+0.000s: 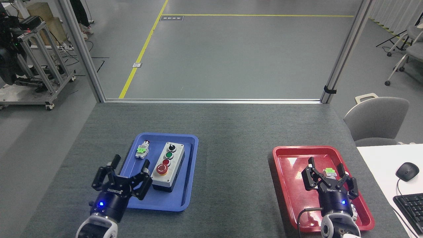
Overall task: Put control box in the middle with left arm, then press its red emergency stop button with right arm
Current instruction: 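Move the left gripper forward to the near end of the gray control box, then close the left gripper on the near end of the control box, then drag the control box with the left gripper off the blue tray toward the table middle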
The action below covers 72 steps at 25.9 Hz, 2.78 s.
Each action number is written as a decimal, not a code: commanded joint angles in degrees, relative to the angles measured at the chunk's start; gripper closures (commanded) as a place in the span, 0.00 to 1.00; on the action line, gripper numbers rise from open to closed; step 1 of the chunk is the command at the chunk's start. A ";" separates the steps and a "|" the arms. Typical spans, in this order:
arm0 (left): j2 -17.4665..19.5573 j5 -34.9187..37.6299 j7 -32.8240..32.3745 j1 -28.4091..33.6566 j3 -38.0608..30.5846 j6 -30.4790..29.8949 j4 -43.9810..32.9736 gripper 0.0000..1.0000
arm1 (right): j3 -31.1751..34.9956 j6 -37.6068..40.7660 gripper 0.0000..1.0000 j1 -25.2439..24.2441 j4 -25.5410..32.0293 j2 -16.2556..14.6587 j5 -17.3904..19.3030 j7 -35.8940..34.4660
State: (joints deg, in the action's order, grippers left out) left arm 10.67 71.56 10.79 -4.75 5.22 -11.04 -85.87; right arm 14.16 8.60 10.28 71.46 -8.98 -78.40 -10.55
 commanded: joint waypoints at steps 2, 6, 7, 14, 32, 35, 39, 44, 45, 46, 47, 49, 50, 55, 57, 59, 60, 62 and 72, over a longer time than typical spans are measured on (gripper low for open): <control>-2.23 5.26 0.02 -0.44 8.40 -0.65 7.12 0.01 | -0.01 0.01 0.00 0.00 0.00 0.01 0.00 0.01; -7.06 14.05 0.10 -6.59 11.13 4.36 18.20 0.01 | -0.01 0.01 0.00 0.00 0.00 0.01 0.00 0.01; -7.50 14.14 0.10 -7.65 11.13 4.45 19.96 0.01 | -0.01 0.01 0.00 0.00 0.00 0.01 0.00 0.01; -7.85 14.22 -0.77 -9.84 11.04 6.82 25.05 0.01 | -0.01 0.01 0.00 0.00 0.00 0.10 0.00 0.01; -8.82 14.66 -0.51 -14.76 9.81 14.11 31.47 0.01 | -0.01 0.10 0.00 0.00 0.00 0.10 0.00 0.01; -8.82 14.58 -0.33 -16.61 9.81 14.47 34.99 0.01 | -0.01 0.10 0.00 0.00 0.00 0.10 0.00 0.01; -8.91 14.58 -0.07 -17.58 10.34 14.38 37.45 0.01 | -0.01 0.01 0.00 0.00 0.00 0.10 0.00 0.01; -9.96 14.84 0.02 -18.54 10.52 14.03 40.17 0.01 | -0.01 0.01 0.00 0.00 0.00 0.10 0.00 0.01; -10.14 14.84 0.02 -18.72 10.60 13.94 40.70 0.01 | -0.01 0.10 0.00 0.00 0.00 0.10 0.00 0.01; -10.40 14.84 0.02 -18.90 10.69 13.85 41.14 0.01 | -0.01 0.01 0.00 0.00 0.00 0.10 0.00 0.01; -10.76 14.75 -0.07 -19.16 10.95 13.85 41.66 0.01 | -0.01 0.01 0.00 0.00 0.00 0.10 0.00 0.01; -11.37 14.31 -0.33 -19.77 10.95 13.76 43.69 0.01 | -0.01 0.01 0.00 0.00 0.00 0.10 0.00 0.01; -11.55 14.22 -0.33 -20.13 10.95 13.76 44.65 0.01 | -0.01 0.01 0.00 0.00 0.00 0.10 0.00 0.01; -12.34 14.05 -0.42 -23.20 10.95 13.85 48.78 0.01 | -0.01 0.10 0.00 0.00 0.00 0.10 0.00 0.01; -12.60 13.96 -0.42 -23.82 10.95 13.85 49.31 0.01 | -0.01 0.19 0.00 0.00 0.00 0.10 0.00 0.01; -12.69 13.96 -0.42 -24.17 10.95 13.85 49.58 0.01 | -0.10 0.19 0.00 -0.09 0.00 0.19 0.00 0.01; -12.69 13.96 -0.42 -24.35 10.95 13.85 49.66 0.01 | -0.01 0.19 0.00 0.00 0.00 0.19 0.00 0.01; -12.69 13.96 -0.42 -24.43 10.95 13.85 49.66 0.07 | -0.01 0.19 0.00 0.00 0.00 0.10 0.00 0.01; -11.81 11.59 0.02 -25.84 10.25 10.51 47.12 1.00 | -0.01 0.19 0.00 0.44 0.00 0.10 0.00 0.27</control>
State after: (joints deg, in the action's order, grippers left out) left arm -1.48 84.91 10.12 -29.99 15.91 0.04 -37.01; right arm 14.14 8.76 10.50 71.46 -8.97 -78.40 -10.49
